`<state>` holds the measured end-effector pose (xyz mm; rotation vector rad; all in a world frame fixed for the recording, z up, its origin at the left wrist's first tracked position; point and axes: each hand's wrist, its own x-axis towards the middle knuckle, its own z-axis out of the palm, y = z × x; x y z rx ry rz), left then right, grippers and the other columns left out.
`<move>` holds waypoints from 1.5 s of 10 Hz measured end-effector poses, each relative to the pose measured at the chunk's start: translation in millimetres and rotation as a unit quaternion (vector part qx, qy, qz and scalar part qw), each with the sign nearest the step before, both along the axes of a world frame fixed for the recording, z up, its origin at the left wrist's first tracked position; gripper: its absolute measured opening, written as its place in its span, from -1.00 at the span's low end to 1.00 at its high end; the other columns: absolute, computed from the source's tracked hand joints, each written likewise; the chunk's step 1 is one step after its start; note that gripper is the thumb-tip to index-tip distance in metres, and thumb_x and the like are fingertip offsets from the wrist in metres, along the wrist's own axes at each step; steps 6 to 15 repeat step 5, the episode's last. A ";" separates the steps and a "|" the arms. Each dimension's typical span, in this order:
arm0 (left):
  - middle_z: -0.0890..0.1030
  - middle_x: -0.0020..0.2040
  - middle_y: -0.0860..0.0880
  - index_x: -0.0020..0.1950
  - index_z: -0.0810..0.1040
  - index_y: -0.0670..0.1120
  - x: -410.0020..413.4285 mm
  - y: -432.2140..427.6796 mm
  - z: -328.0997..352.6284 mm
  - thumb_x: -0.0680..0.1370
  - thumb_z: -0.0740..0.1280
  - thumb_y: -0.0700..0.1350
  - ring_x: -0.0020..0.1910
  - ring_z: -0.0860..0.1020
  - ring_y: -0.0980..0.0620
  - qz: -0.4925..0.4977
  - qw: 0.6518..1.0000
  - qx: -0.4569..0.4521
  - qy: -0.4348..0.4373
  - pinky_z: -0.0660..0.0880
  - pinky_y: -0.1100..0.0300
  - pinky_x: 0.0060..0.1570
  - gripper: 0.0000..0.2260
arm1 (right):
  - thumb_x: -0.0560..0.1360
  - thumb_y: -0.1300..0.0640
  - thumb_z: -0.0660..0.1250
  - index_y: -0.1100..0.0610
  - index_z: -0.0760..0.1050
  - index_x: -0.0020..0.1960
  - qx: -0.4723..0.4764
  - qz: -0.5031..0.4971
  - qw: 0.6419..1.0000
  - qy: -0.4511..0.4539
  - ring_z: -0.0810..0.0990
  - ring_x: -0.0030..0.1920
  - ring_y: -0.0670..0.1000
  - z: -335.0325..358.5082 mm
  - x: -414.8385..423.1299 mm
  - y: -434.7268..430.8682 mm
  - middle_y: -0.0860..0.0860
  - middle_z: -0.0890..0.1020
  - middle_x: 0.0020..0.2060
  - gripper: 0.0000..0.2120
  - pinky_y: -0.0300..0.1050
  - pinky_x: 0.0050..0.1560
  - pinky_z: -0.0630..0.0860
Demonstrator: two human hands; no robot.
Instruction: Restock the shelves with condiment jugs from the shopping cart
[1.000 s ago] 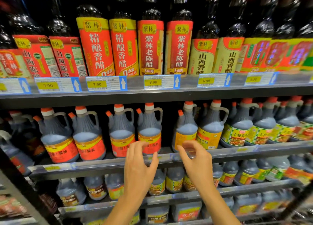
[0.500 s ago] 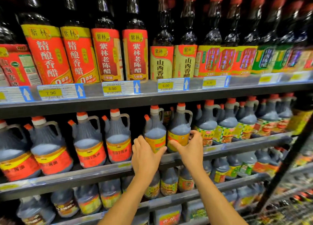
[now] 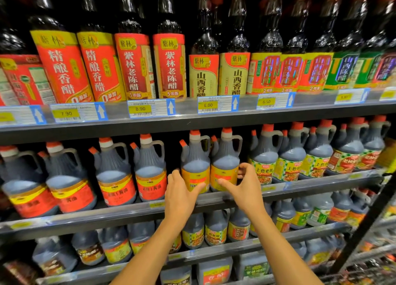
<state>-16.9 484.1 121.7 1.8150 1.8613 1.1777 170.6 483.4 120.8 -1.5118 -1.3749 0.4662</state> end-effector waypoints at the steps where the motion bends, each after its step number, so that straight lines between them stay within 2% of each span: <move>1: 0.51 0.30 -0.11 0.47 0.29 -0.18 -3.0 -1.2 -1.9 0.50 0.44 0.15 0.24 0.51 -0.15 -0.011 1.000 0.001 -0.013 0.47 0.05 0.10 -0.31 | 0.42 -0.10 0.56 0.12 0.36 0.43 0.002 0.005 1.000 -0.016 0.55 0.26 0.04 -4.1 0.5 1.8 0.02 0.55 0.28 -0.30 -0.10 0.18 0.53; 2: 0.57 0.23 -0.10 0.46 0.32 -0.15 -5.6 -2.2 -5.0 0.52 0.41 0.17 0.16 0.56 -0.14 -0.011 1.000 0.011 -0.010 0.51 0.04 0.05 -0.36 | 0.49 -0.07 0.51 0.12 0.34 0.50 0.002 0.026 0.999 -0.023 0.53 0.31 0.02 -4.7 1.8 0.5 0.01 0.55 0.33 -0.31 -0.10 0.24 0.51; 3: 0.59 0.20 -0.07 0.38 0.38 -0.12 -9.7 -3.9 -8.0 0.55 0.38 0.18 0.17 0.57 -0.10 -0.023 0.999 0.022 0.022 0.56 0.04 0.05 -0.45 | 0.52 -0.18 0.43 0.07 0.35 0.50 0.004 0.014 0.995 -0.099 0.54 0.33 0.05 -8.5 3.6 -0.5 -0.01 0.57 0.34 -0.35 0.10 0.28 0.56; 4: 0.56 0.26 -0.07 0.46 0.36 -0.13 -20.5 -10.6 -14.3 0.59 0.35 0.09 0.26 0.53 -0.09 -0.031 0.996 0.038 0.076 0.53 0.03 0.15 -0.48 | 0.56 -0.15 0.39 0.14 0.48 0.36 -0.016 -0.040 0.975 -0.219 0.60 0.18 0.11 -11.9 2.7 -9.7 0.06 0.64 0.17 -0.50 0.11 0.17 0.58; 5: 0.58 0.22 -0.06 0.38 0.48 -0.12 -33.0 -25.7 -21.2 0.59 0.35 0.03 0.21 0.55 -0.09 -0.032 0.982 0.090 0.161 0.52 0.03 0.12 -0.59 | 0.57 -0.06 0.39 0.13 0.55 0.09 0.041 -0.075 0.931 -0.355 0.61 -0.01 0.13 -19.7 -2.0 -25.8 0.06 0.63 -0.06 -0.73 0.05 0.01 0.57; 15: 0.58 0.22 -0.06 0.38 0.48 -0.12 -33.0 -25.7 -21.2 0.59 0.35 0.03 0.21 0.55 -0.09 -0.032 0.982 0.090 0.161 0.52 0.03 0.12 -0.59 | 0.57 -0.06 0.39 0.13 0.55 0.09 0.041 -0.075 0.931 -0.355 0.61 -0.01 0.13 -19.7 -2.0 -25.8 0.06 0.63 -0.06 -0.73 0.05 0.01 0.57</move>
